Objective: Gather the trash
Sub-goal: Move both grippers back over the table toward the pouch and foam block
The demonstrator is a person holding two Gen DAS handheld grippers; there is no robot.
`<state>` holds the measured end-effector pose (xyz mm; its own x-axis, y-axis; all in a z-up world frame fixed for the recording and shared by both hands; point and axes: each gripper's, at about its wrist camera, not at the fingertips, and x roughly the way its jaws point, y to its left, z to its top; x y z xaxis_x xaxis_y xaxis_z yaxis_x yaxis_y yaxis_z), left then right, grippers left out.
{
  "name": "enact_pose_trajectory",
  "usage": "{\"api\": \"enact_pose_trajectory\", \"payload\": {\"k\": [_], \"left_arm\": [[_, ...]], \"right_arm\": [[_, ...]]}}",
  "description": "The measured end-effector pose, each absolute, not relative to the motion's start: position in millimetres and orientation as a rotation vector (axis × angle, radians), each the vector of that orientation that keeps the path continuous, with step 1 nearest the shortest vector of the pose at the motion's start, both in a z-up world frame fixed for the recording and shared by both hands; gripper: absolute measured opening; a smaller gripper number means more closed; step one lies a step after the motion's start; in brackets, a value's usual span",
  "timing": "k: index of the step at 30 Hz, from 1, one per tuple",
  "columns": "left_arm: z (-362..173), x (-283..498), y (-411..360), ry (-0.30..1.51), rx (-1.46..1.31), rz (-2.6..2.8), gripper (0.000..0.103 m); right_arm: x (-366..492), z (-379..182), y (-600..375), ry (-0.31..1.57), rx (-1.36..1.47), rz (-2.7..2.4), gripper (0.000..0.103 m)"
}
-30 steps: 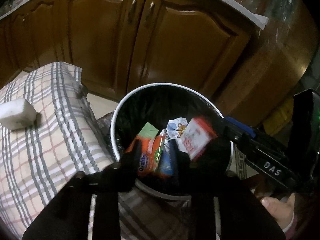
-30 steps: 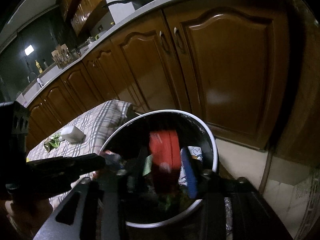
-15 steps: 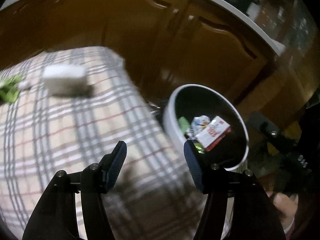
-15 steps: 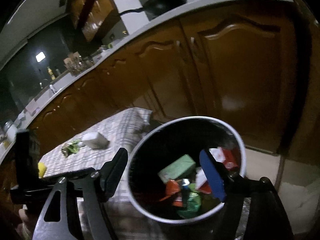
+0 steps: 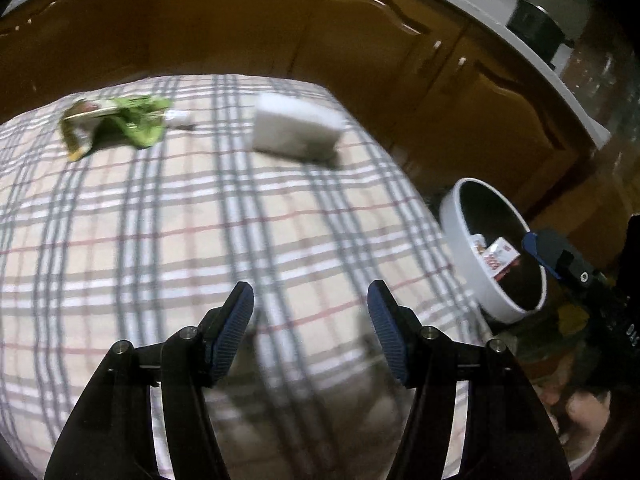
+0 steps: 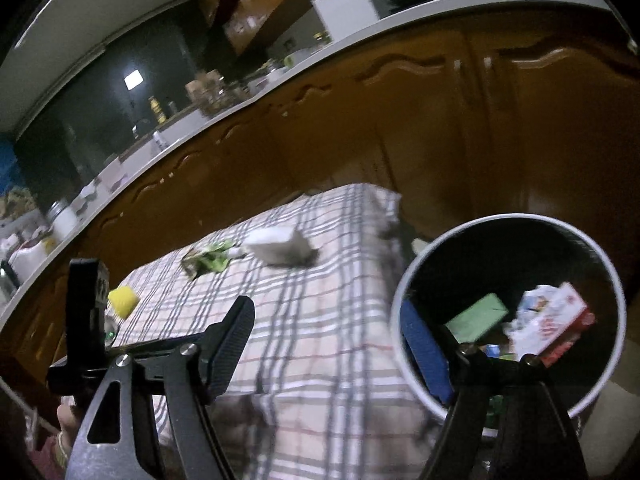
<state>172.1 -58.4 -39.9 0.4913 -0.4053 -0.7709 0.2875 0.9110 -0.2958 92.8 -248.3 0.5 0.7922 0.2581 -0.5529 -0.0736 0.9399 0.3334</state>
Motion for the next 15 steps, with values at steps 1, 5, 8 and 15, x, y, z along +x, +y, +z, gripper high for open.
{"api": "enact_pose_trajectory", "payload": {"k": [1,5,8,15], "left_arm": [[-41,173,-52,0.97,-0.134,-0.411,0.06],[-43,175,-31,0.961,-0.128,-0.369,0.06],[-44,178,-18,0.957,-0.101,-0.349,0.06],[-48,198,5,0.946,0.017,-0.314,0.06]], "right_arm": [[95,0,-243,0.638,0.297,0.192,0.077],[105,-3,-228,0.658,0.274,0.227,0.078],[117,-7,-218,0.686,0.263,0.254,0.078],[145,-9,-199,0.721,0.208,0.306,0.079]]}}
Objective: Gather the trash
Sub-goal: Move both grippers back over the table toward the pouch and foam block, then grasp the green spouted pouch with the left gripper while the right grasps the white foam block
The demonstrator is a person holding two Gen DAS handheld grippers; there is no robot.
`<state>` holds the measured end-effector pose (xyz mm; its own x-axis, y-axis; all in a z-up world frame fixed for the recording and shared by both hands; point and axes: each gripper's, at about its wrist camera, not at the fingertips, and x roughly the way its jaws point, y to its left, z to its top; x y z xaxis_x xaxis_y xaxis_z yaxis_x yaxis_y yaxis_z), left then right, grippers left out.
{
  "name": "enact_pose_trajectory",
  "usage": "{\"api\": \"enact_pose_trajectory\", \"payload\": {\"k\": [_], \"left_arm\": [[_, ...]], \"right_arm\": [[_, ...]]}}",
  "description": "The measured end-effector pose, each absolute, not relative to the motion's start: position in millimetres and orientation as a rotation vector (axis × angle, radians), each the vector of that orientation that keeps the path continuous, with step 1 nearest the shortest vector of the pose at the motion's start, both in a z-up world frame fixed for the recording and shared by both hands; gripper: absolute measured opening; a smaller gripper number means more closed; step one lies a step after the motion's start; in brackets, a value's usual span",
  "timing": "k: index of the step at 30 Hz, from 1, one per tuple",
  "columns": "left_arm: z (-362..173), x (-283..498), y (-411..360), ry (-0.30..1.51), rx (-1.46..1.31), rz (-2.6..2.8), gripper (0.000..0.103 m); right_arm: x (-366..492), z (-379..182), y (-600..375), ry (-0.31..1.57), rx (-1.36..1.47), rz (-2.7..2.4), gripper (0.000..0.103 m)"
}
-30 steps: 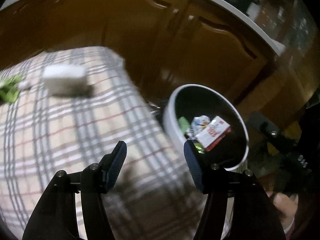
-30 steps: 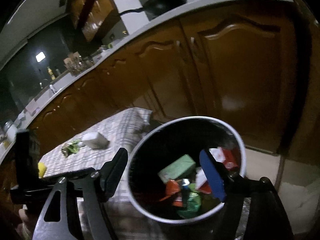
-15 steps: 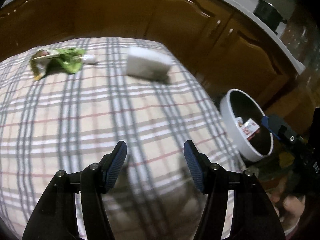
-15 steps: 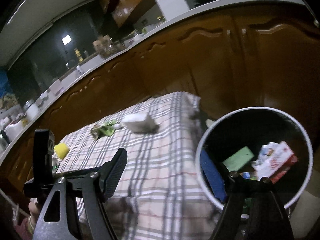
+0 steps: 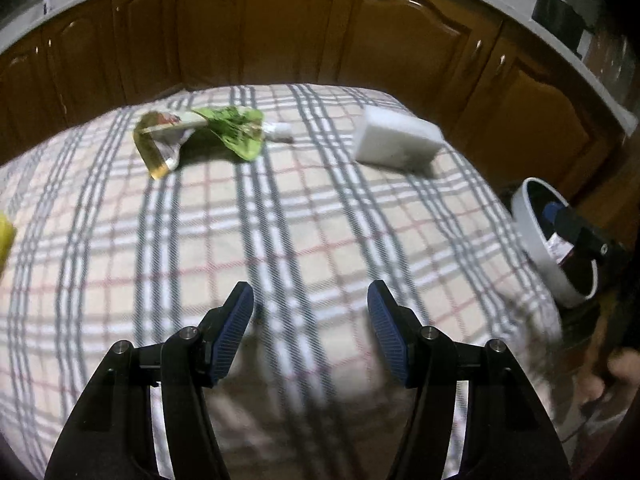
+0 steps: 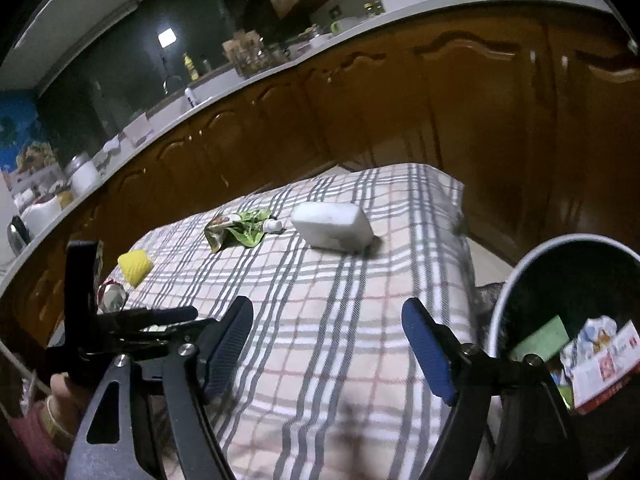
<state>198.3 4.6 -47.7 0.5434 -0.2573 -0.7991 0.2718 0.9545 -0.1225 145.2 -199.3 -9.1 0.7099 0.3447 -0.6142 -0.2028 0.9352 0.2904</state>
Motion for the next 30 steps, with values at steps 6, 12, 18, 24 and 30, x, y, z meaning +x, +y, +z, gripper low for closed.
{"api": "enact_pose_trajectory", "payload": {"k": [6,12,18,24,30], "left_arm": [[-46,228,12,0.918,0.236,-0.286,0.06],[-37,265,31,0.863,0.322,-0.275,0.065],[-37,301,28,0.842,0.474,-0.318,0.071],[-50,334,24,0.859,0.617,-0.288,0.071],[-58,345,17,0.876,0.635,-0.297,0.035]], "right_arm": [[178,-9,-181,0.757,0.099,0.328,0.08],[211,-12,-169,0.79,0.03,0.345,0.081],[244,-15,-154,0.818,-0.07,0.36,0.081],[268,-22,-140,0.839,-0.185,0.365,0.081],[283,-33,-134,0.868,-0.203,0.375,0.075]]}}
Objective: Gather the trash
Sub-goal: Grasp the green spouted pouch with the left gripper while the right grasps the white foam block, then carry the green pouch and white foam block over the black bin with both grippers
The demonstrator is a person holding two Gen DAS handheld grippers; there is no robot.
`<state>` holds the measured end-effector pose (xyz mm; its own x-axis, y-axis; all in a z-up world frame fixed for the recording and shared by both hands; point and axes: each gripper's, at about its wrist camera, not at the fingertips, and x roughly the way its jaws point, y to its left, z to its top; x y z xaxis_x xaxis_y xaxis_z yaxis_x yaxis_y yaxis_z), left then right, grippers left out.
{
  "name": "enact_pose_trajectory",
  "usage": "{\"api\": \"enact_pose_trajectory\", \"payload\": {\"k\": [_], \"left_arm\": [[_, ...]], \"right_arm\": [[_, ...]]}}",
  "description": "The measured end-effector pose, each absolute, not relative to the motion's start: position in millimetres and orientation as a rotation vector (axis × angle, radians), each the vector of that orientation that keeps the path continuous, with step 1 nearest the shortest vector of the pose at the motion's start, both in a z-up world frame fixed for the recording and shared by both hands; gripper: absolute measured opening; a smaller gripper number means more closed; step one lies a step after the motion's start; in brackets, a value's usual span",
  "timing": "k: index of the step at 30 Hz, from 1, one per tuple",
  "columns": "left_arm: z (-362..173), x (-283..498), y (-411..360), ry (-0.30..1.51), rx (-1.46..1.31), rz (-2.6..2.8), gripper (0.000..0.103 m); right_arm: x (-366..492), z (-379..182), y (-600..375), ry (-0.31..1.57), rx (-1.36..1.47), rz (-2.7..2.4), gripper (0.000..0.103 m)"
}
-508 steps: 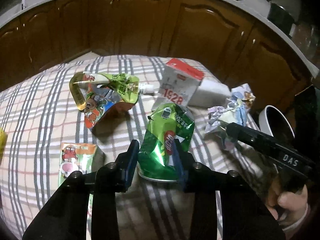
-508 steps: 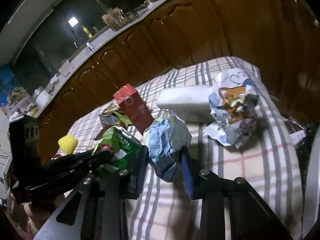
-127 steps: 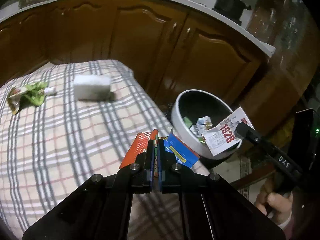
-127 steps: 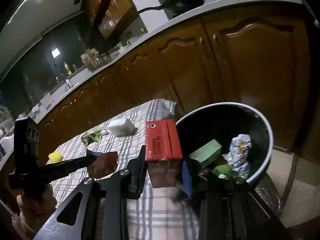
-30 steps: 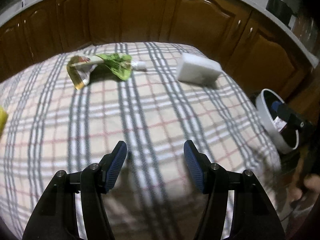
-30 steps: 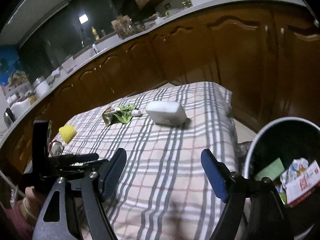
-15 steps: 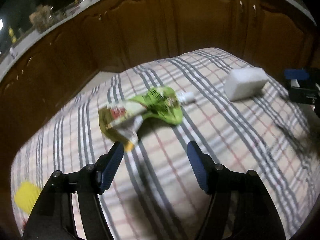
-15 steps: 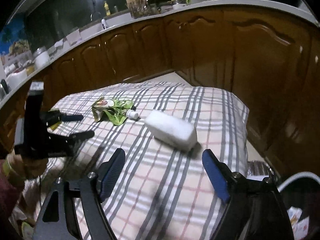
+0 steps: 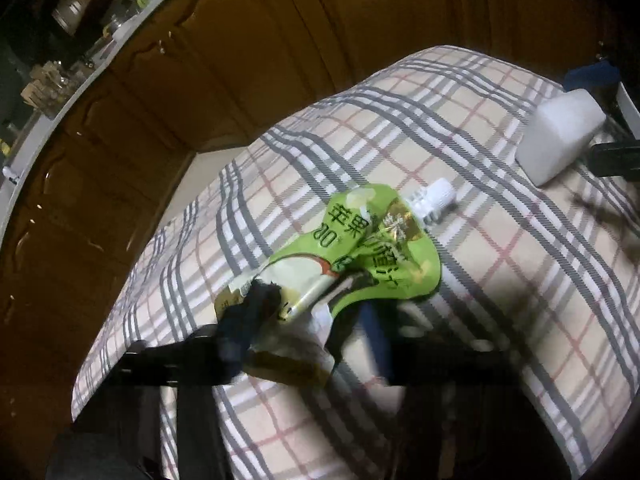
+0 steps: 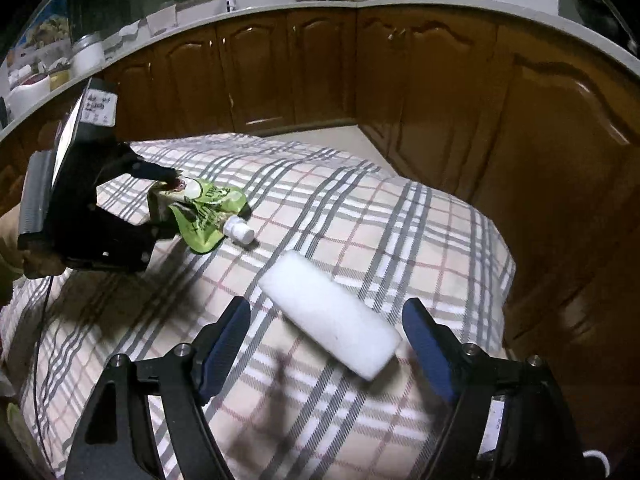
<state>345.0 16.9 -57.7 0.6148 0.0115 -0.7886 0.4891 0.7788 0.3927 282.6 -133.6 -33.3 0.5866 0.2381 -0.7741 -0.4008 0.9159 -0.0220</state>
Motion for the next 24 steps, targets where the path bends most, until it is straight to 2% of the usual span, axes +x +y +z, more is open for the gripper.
{"api": "enact_pose_trajectory", "payload": {"k": [1,2,6,9,10,11,22,24], "left_arm": [[-57,344,16,0.874,0.632,-0.301,0.03],[-58,344,14,0.871,0.629,-0.301,0.027],[-49,335,13,0.887,0.562,-0.32,0.018],[-35,323,16,0.931,0.423,-0.368,0.017],[-32,318,17,0.937,0.39,-0.385,0.016],[-29,311,15,0.943,0.358,-0.4,0.015],[-21,221,4,1.068,0.023,-0.54,0.014],[-20,207,4,1.08,-0.015,-0.53,0.014]], "right_arm": [[283,-34,-133,0.87,-0.212,0.364,0.063],[281,-35,-133,0.864,-0.225,0.34,0.056],[271,-31,-142,0.858,-0.172,0.345,0.045],[260,-28,-153,0.862,-0.102,0.347,0.03],[255,-27,-157,0.865,-0.066,0.354,0.018],[250,-26,-161,0.865,-0.042,0.352,0.015],[185,-17,-182,0.851,0.144,0.39,0.0],[173,-11,-188,0.841,0.189,0.408,0.0]]}}
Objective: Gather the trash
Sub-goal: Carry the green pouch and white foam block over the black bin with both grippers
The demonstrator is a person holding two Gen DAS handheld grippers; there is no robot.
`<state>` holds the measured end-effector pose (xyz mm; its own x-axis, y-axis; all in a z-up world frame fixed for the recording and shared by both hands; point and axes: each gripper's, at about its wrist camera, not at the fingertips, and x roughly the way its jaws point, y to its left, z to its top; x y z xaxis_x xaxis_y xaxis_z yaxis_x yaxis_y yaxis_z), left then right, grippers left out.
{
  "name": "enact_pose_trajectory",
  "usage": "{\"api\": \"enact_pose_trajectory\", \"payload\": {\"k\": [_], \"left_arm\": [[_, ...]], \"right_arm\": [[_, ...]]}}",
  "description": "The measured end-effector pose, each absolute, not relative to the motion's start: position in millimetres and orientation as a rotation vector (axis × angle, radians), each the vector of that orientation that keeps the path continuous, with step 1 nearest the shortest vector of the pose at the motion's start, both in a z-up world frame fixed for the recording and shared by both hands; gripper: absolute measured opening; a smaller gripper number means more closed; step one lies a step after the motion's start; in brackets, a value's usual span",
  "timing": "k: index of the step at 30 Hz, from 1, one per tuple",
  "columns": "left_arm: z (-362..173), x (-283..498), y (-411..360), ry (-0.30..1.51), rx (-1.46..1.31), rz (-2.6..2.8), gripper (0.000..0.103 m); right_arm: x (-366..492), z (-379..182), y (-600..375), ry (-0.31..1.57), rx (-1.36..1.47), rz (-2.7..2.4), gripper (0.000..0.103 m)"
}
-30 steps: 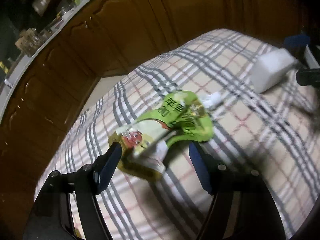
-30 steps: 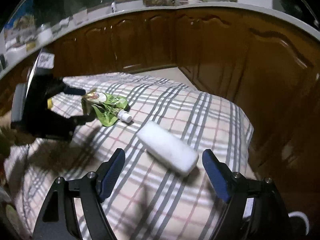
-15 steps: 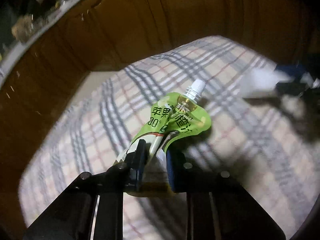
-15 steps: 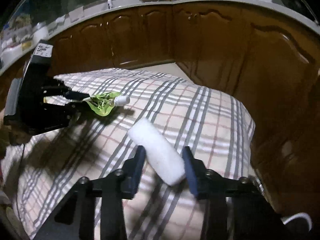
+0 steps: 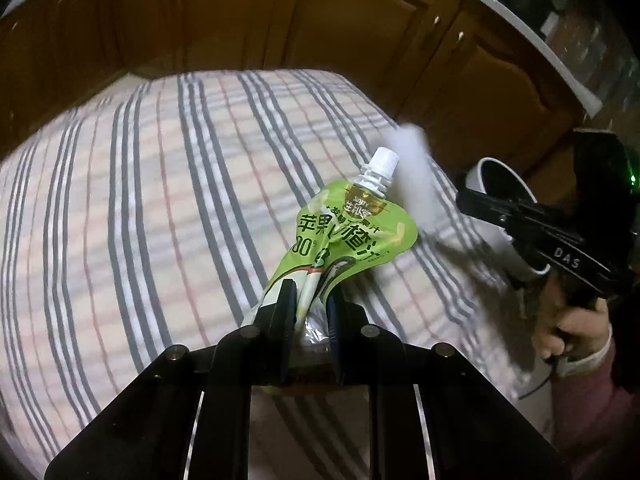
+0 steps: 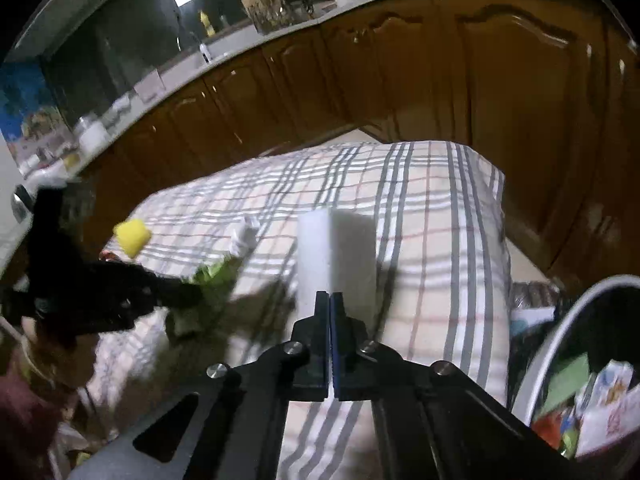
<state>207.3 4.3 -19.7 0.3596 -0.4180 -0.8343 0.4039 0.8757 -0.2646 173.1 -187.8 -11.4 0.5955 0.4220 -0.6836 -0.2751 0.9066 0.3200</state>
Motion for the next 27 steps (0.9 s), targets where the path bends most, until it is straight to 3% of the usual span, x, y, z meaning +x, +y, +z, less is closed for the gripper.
{"api": "enact_pose_trajectory", "payload": {"k": [5,8,10,11,12,18,22,24,27], "left_arm": [[-23,184,13,1.05,-0.11,-0.425,0.014],[-29,182,15,1.029,-0.173,-0.378,0.014],[-30,181,9,1.007,-0.171,-0.349,0.015],[-32,182,6,0.998,-0.164,-0.336,0.016],[-36,184,4,0.998,-0.165,-0.331,0.017],[-48,201,0,1.024,-0.173,-0.333,0.033],[-50,202,-1,1.025,-0.131,-0.345,0.035],[-50,201,-2,1.026,-0.119,-0.348,0.035],[-49,199,-4,1.008,-0.091,-0.352,0.032]], "right_arm": [[164,-12,-181,0.838,0.144,0.37,0.001],[169,-17,-175,0.813,0.163,0.362,0.013],[174,-21,-170,0.802,0.175,0.356,0.038],[176,-23,-170,0.798,0.182,0.354,0.058],[182,-26,-168,0.799,0.192,0.347,0.065],[214,-45,-166,0.861,0.264,0.331,0.064],[228,-58,-161,0.909,0.298,0.361,0.061],[230,-64,-157,0.933,0.306,0.378,0.049],[224,-67,-159,0.919,0.31,0.365,0.043]]}}
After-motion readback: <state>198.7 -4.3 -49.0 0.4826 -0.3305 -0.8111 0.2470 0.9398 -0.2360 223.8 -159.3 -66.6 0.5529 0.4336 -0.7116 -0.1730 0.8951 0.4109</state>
